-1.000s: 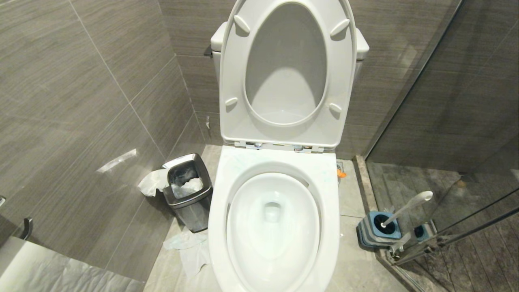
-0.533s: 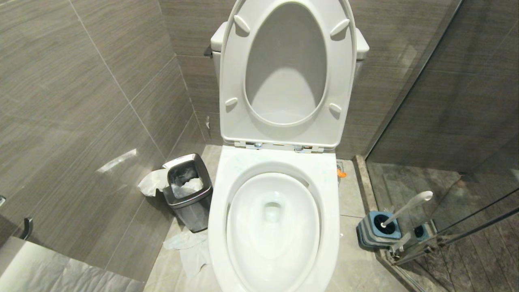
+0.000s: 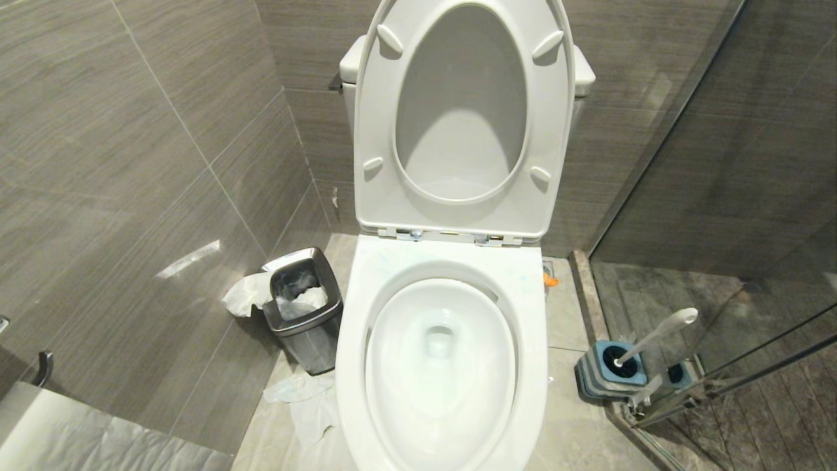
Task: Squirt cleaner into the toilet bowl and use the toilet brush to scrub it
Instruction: Pour in the cleaning agent
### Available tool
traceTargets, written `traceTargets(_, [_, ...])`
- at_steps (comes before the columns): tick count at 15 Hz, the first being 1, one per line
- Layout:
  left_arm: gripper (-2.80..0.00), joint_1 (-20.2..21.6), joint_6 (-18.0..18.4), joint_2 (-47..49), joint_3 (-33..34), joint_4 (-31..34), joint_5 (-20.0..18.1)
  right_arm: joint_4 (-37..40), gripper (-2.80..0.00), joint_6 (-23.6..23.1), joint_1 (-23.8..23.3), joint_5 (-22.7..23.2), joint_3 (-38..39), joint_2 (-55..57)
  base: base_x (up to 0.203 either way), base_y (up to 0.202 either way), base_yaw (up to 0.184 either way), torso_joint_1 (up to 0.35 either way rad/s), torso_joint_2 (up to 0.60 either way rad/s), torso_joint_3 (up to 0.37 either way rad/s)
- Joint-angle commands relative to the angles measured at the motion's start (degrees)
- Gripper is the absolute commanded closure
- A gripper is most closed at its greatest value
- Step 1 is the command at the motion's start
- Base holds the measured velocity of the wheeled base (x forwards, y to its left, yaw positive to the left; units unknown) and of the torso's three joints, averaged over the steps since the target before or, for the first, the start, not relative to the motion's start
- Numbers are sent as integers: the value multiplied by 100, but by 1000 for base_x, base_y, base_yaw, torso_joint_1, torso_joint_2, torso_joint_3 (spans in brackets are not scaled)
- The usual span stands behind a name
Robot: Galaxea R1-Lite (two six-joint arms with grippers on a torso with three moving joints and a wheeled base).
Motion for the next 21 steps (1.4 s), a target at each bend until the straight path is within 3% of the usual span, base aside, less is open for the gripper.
traceTargets(1, [0,0,-2,7,18,1,-3,27,0,2,2,36,-203,339,0,0,0,0,0,0])
traceTargets(5, [0,0,-2,7,18,1,1,-260,0,11,10,147,-650,1230,0,0,0,0,0,0])
traceTargets(21, [0,0,15,7,9,1,31,-594,0,-24,12,321,-854,1743,0,0,0,0,0,-28])
